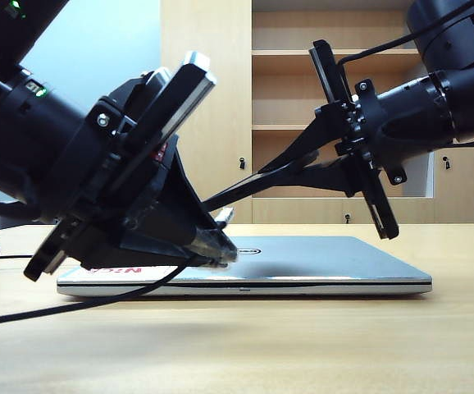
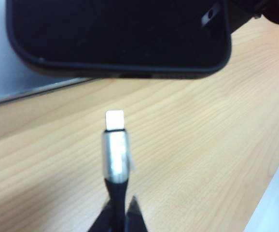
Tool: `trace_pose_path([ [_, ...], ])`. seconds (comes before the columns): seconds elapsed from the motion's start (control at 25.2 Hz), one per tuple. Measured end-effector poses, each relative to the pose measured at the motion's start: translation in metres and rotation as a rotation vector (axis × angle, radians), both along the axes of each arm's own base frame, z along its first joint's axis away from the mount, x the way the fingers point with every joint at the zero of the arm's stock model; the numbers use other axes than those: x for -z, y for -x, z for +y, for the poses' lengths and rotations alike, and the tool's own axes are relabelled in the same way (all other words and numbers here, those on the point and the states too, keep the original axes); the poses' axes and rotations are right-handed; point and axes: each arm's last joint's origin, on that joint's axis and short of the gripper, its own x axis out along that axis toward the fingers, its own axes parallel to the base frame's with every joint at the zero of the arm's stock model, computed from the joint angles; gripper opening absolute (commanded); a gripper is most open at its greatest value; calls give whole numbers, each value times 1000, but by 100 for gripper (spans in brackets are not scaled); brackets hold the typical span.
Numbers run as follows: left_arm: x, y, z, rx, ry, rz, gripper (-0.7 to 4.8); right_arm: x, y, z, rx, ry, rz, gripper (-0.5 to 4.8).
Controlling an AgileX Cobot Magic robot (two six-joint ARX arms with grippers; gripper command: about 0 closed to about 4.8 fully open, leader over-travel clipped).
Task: Pick up the charging cable and the phone, plug the charging cable into the charging port on the phone, and finally place them back on the table.
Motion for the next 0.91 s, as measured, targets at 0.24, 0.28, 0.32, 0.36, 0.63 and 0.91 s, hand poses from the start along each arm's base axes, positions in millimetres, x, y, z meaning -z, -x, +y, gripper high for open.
trace_pose_path([
  [0.24,0,0,0,0,1,0,-6,-1,0,1,2,7,-24,-6],
  [0.28,0,0,0,0,0,0,-6,-1,0,2,1,7,-27,-6],
  [0.32,0,0,0,0,0,0,-6,-1,1,3,-6,9,-32,-6],
  [0.36,0,0,0,0,0,-1,-6,-1,2,5,-13,13,-40,-6],
  [0.63,0,0,0,0,1,0,-6,-1,4,8,-51,31,-89,-6],
  [0.91,0,0,0,0,1,0,-6,-2,4,8,-62,42,-116,-6],
])
